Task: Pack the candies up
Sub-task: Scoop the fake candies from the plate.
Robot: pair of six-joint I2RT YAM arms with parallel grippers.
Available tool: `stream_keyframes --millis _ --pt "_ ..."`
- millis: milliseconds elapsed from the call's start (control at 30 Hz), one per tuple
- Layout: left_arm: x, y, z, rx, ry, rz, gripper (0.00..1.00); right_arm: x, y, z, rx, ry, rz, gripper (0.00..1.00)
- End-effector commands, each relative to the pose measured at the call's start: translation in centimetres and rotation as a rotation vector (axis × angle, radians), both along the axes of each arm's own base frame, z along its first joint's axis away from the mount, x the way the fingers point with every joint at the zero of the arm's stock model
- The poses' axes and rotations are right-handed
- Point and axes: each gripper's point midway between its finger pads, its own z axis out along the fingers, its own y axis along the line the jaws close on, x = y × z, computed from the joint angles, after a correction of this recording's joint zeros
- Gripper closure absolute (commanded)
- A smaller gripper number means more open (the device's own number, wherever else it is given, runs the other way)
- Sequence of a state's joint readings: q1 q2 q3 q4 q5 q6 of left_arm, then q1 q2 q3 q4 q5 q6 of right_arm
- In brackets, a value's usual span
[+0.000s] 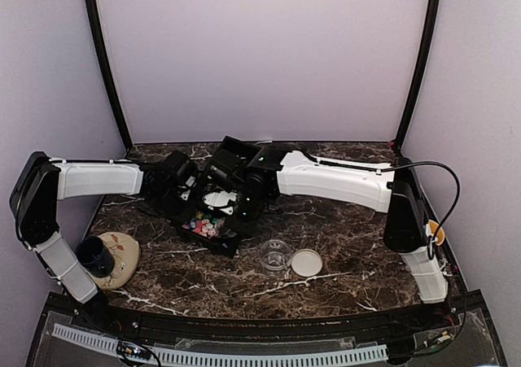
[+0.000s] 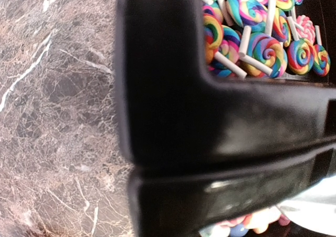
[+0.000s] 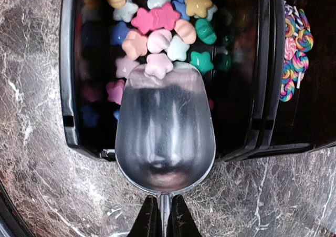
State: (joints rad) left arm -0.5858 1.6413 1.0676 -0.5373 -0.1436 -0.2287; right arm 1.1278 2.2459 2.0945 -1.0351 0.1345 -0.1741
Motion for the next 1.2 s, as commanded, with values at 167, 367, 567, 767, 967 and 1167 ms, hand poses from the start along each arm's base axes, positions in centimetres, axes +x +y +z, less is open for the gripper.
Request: stream_keyframes --millis 167,367,567,767,967,1167 --pt "2.7 -7.5 9.8 -0.429 -0.285 -0.149 1.0 0.3 2.6 -7.7 0.05 0.076 0.003 1.0" --pt "2.6 -7.6 10.8 -0.443 -0.316 -0.167 1.0 0.3 3.3 -8.6 0.15 0.125 0.001 1.0" --pt "2.9 -6.3 11.3 -0.397 -0.357 -0.126 1.0 2.8 3.9 -7.0 0.211 0.152 -0.173 1.0" --pt "2.6 -7.1 11.6 -0.452 -0.349 -0.144 1.0 2.5 4.4 -5.8 0.256 0.169 -0.202 1.0" --pt "2.6 -7.1 10.3 -0.429 -0.29 -0.139 1.0 0.2 1.6 -7.1 0.035 0.045 0.055 1.0" --pt "2.8 -6.6 8.5 -0.402 -0.22 -0.103 1.0 -0.4 -1.1 -5.8 -0.041 0.013 0.153 1.0"
